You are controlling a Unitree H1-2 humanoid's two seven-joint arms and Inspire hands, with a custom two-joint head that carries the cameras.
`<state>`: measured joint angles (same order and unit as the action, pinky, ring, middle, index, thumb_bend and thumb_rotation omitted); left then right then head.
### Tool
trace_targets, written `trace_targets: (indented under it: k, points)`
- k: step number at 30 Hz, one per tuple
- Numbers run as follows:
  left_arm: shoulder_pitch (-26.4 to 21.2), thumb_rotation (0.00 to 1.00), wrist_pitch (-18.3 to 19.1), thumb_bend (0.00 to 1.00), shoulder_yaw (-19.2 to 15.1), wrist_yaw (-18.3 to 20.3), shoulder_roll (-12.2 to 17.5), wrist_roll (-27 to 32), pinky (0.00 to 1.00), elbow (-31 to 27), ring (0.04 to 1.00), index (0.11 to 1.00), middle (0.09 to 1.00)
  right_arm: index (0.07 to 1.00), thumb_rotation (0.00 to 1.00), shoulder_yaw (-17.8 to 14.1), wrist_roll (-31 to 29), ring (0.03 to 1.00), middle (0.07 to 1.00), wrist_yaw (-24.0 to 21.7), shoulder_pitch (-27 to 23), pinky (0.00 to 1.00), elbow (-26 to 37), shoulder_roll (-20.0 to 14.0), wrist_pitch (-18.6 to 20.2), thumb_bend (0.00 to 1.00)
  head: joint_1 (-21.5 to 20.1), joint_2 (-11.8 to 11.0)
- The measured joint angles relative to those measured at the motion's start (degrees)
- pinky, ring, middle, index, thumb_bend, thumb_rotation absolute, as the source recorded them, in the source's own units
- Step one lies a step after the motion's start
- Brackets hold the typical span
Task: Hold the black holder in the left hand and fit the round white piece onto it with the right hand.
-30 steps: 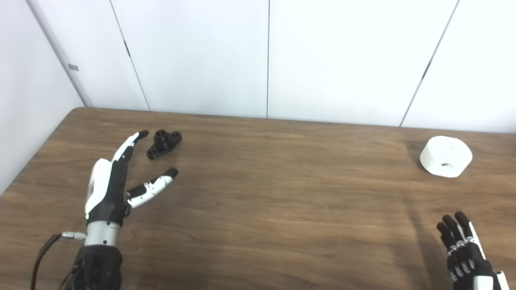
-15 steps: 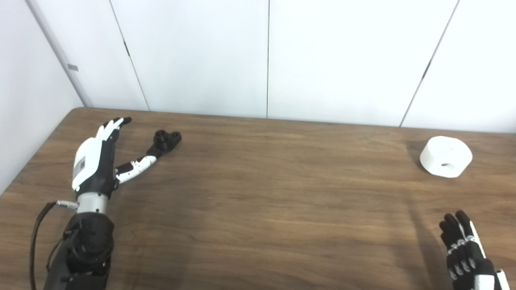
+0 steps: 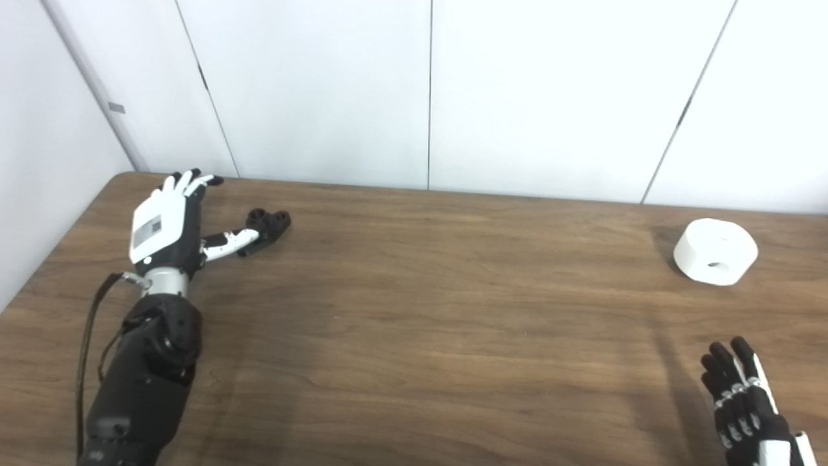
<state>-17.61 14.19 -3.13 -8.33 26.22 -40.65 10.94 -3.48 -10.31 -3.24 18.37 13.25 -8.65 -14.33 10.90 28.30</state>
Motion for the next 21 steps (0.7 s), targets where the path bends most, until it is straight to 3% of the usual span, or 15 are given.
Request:
trace_targets:
  k: [14, 21]
  points:
    - [-3.9, 0.55, 5.0, 0.9, 3.4, -0.7, 0.4, -0.7, 1.0, 10.5, 1.0, 0.817, 0.975, 0.945, 0.99, 0.1, 0.4, 0.959, 0.925, -0.1, 0.0, 1.0, -0.3, 0.0, -2.1, 0.55, -0.4, 0.4]
    - [-4.9, 0.55, 5.6, 0.89, 4.0, -1.0, 0.4, 0.3, 1.0, 13.7, 1.0, 0.822, 0.965, 0.941, 0.98, 0.1, 0.5, 0.961, 0.924, -0.1, 0.0, 1.0, -0.4, 0.0, -2.9, 0.53, -0.5, 0.6]
